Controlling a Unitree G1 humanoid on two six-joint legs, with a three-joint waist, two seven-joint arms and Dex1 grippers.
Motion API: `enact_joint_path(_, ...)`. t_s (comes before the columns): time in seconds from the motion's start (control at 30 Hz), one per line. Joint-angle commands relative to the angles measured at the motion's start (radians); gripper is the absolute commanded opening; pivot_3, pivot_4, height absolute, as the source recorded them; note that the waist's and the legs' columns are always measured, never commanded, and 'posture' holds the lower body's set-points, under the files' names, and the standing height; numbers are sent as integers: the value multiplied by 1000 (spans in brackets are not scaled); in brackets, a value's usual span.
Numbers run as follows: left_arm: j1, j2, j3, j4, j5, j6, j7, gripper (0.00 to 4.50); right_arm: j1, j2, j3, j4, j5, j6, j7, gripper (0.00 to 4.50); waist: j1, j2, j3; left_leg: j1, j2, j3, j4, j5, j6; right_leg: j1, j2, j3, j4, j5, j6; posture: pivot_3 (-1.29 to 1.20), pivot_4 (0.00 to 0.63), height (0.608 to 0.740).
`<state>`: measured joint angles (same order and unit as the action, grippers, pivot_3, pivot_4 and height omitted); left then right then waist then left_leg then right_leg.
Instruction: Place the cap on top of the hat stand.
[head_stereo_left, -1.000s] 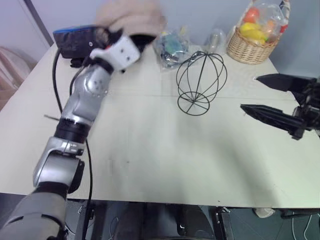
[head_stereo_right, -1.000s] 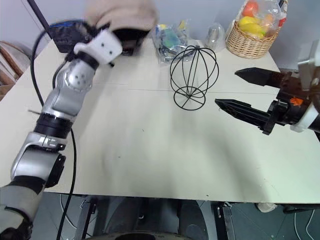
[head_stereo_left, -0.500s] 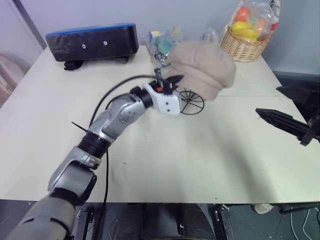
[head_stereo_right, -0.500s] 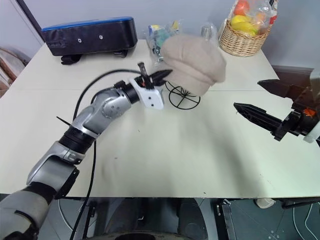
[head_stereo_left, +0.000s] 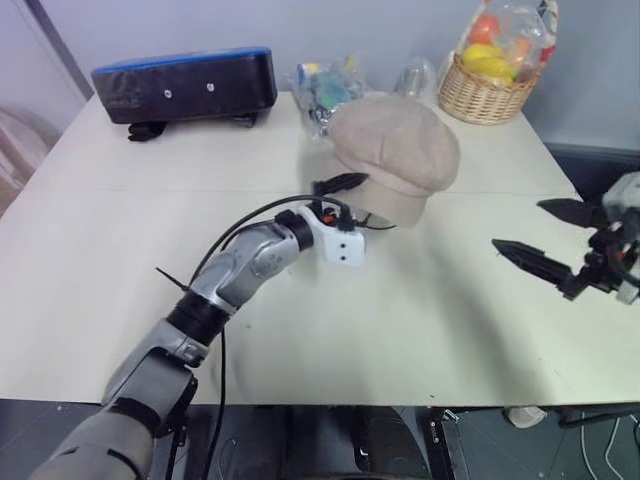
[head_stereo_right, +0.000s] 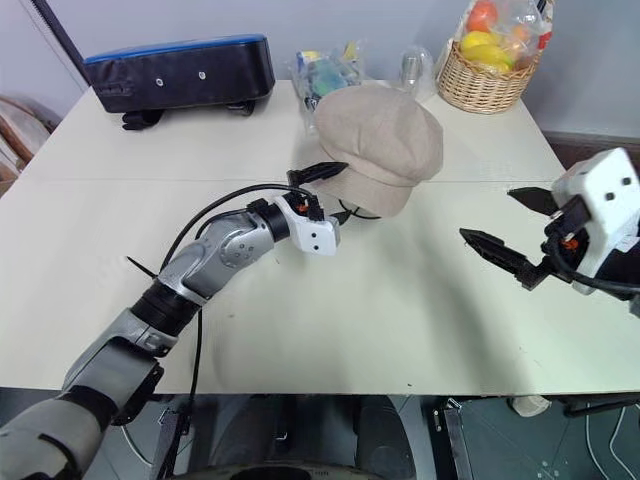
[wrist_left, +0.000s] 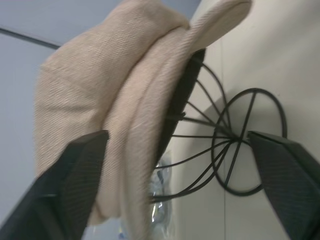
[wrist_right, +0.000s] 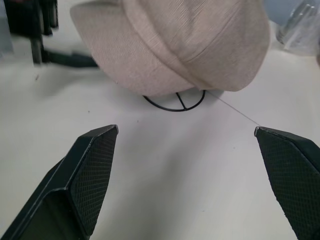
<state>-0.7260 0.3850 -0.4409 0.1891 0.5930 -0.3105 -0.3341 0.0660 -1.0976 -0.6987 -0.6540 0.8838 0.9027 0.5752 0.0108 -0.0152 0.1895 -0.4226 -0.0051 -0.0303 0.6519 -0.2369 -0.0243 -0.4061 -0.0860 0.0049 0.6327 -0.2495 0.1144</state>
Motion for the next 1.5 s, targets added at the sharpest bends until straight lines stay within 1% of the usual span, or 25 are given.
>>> enact_joint_path(0.03, 76, 66, 110, -124, -155, 37, -105, 4479, -7, -13, 72, -57, -124, -57, -41, 4500, -2, 0, 0, 1, 0, 0, 0, 0, 0, 0, 0, 0, 0, 0, 0, 0, 150, 740)
enact_joint_path(0.1, 151, 116, 194, -218, -341, 123, -235, 4479, -3, -10, 158, -88, -230, -103, -82, 4500, -7, 1, 0, 1, 1, 1, 0, 0, 0, 0, 0, 0, 0, 0, 0, 0, 150, 740)
enact_joint_path(0.2, 215, 176, 319, -330, -640, 324, -420, 4479, -30, 14, 282, -121, -336, -154, -131, 4500, -7, 1, 0, 1, 1, 0, -1, 0, 0, 0, 1, 0, 1, 0, 0, 0, 150, 740)
enact_joint_path(0.23, 228, 223, 360, -361, -738, 415, -500, 4479, -50, 28, 333, -131, -366, -170, -149, 4500, -5, 1, 0, 1, 2, 0, 0, 0, 0, 0, 0, 0, 1, 0, 0, 0, 150, 740)
enact_joint_path(0.27, 237, 288, 422, -381, -864, 518, -597, 4479, -89, 39, 414, -146, -417, -189, -175, 4500, -5, 1, 0, 1, 2, 0, 0, 0, 0, 0, 1, 0, 1, 0, 0, 0, 150, 740)
enact_joint_path(0.33, 233, 373, 493, -400, -1018, 689, -692, 4479, -145, 58, 521, -157, -491, -211, -202, 4500, -10, 1, 0, 1, 2, 0, 0, 0, 0, 0, 1, 0, 1, 0, -1, 0, 150, 740)
enact_joint_path(0.4, 181, 463, 563, -367, -1195, 906, -779, 4479, -239, 106, 680, -146, -600, -238, -238, 4500, -10, 1, 0, 2, 2, 0, 0, 0, 0, 0, 2, 0, 1, 0, -1, 0, 150, 740)
enact_joint_path(0.43, 162, 497, 583, -357, -1255, 985, -810, 4479, -276, 126, 741, -138, -646, -249, -248, 4500, -12, 1, 0, 2, 2, 0, 0, 0, 0, 0, 2, 0, 1, 0, -1, 0, 150, 740)
enact_joint_path(0.47, 150, 520, 600, -351, -1299, 1024, -840, 4479, -307, 145, 795, -126, -695, -259, -256, 4500, -13, 1, 0, 2, 2, -1, 1, 0, 0, 0, 3, 0, 1, 0, -1, 0, 150, 740)
enact_joint_path(0.5, 142, 529, 605, -353, -1321, 1045, -851, 4479, -323, 157, 820, -114, -727, -267, -255, 4500, -12, 1, 0, 2, 2, 0, 0, 0, 0, 1, 2, 0, 1, 0, -1, 0, 150, 740)
enact_joint_path(0.53, 120, 539, 614, -335, -1344, 1069, -866, 4479, -365, 187, 895, -74, -799, -291, -265, 4500, -11, 1, 0, 2, 2, 0, 0, 0, 0, 1, 2, 0, 0, 0, -1, 0, 150, 740)
enact_joint_path(0.6, 86, 552, 621, -308, -1367, 1101, -882, 4479, -422, 235, 998, -4, -909, -328, -277, 4500, -15, 0, 0, 2, 2, 0, 0, 0, 0, 1, 2, 0, 0, 0, -1, 0, 150, 740)
enact_joint_path(0.67, 72, 562, 613, -297, -1364, 1106, -896, 4479, -453, 270, 1060, 65, -998, -366, -281, 4500, -20, 0, 0, 2, 2, 0, 0, 0, 0, 1, 3, 0, 0, 0, -1, 0, 150, 740)
enact_joint_path(0.73, 58, 576, 598, -294, -1352, 1101, -920, 4479, -495, 303, 1135, 196, -1124, -448, -301, 4500, -26, 0, 0, 2, 2, 0, 0, 0, 0, 0, 3, 1, 1, 0, -1, 0, 150, 740)
enact_joint_path(0.8, 44, 575, 597, -293, -1352, 1099, -927, 4479, -528, 332, 1171, 286, -1217, -502, -323, 4500, -28, 0, 0, 2, 2, 1, -1, 0, 0, -1, 3, 2, 1, 0, -1, 0, 150, 740)
enact_joint_path(0.9, 22, 565, 598, -286, -1349, 1097, -917, 4500, -543, 386, 1164, 342, -1273, -534, -331, 3620, -27, 0, 0, 2, 2, 1, -1, 0, 0, -2, 4, 2, 2, 0, -1, 0, 150, 740)
enact_joint_path(1.07, 17, 557, 596, -281, -1345, 1093, -914, 4500, -556, 445, 1124, 389, -1338, -572, -330, 955, -27, 0, 0, 2, 2, 1, -1, 0, 0, -2, 4, 2, 2, 0, -1, 0, 150, 740)
enact_joint_path(1.13, 16, 553, 597, -280, -1346, 1091, -911, 4500, -556, 454, 1113, 396, -1358, -589, -318, 42, -28, 0, 0, 2, 2, 1, -1, 0, 0, -2, 4, 3, 3, 0, -1, 0, 150, 740)
enact_joint_path(1.3, 15, 539, 598, -269, -1338, 1078, -902, 4500, -552, 442, 1057, 375, -1398, -626, -294, 42, -26, 0, 0, 3, 2, 1, -1, 0, 0, -2, 4, 3, 3, 0, -1, 0, 150, 740)
enact_joint_path(1.4, 22, 530, 598, -264, -1329, 1062, -897, 4500, -540, 421, 986, 355, -1358, -639, -246, 42, -23, 0, 0, 3, 2, 1, -1, 0, 0, -2, 4, 3, 3, 0, -1, 0, 150, 740)
enact_joint_path(1.5, 14, 520, 597, -253, -1322, 1050, -892, 4500, -516, 435, 954, 360, -1313, -649, -196, 42, -24, 0, 0, 3, 2, 1, -1, 0, 0, -2, 4, 3, 3, 0, -1, 0, 150, 740)
